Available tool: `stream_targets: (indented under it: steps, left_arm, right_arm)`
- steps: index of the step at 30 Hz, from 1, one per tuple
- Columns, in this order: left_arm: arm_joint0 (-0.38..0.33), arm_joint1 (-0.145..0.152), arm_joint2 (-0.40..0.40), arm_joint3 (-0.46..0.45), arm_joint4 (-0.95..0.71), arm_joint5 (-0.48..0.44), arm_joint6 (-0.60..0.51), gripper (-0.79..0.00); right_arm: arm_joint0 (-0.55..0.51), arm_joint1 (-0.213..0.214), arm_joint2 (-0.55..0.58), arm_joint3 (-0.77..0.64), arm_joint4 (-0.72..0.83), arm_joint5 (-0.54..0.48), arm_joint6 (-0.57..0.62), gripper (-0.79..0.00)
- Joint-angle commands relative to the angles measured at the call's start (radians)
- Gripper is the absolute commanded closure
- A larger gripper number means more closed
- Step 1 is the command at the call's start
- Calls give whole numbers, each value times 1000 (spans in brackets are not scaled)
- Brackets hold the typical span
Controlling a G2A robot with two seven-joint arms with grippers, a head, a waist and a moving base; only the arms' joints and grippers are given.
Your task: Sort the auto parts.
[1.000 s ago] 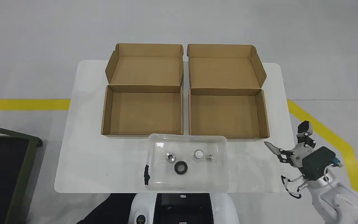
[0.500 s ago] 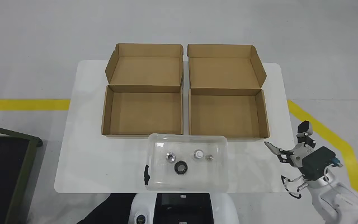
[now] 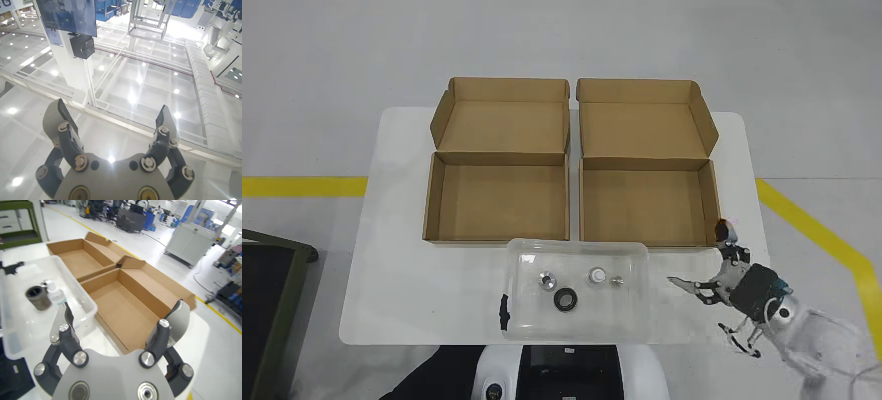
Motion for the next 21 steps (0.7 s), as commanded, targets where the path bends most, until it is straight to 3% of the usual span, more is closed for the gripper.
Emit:
stream_targets:
  steps: [1,3,21]
  left_arm:
    - [0,0,0,0,0,0,0,-785]
    - [0,0,0,0,0,0,0,-785]
    - [0,0,0,0,0,0,0,-785]
  right_arm:
    - [28,5,-23,-25,-31,-52,94,-785]
    - [47,8,-69,-44,-21,-101,117,-785]
    - [218,19,-370,-16,-80,-96,348,-785]
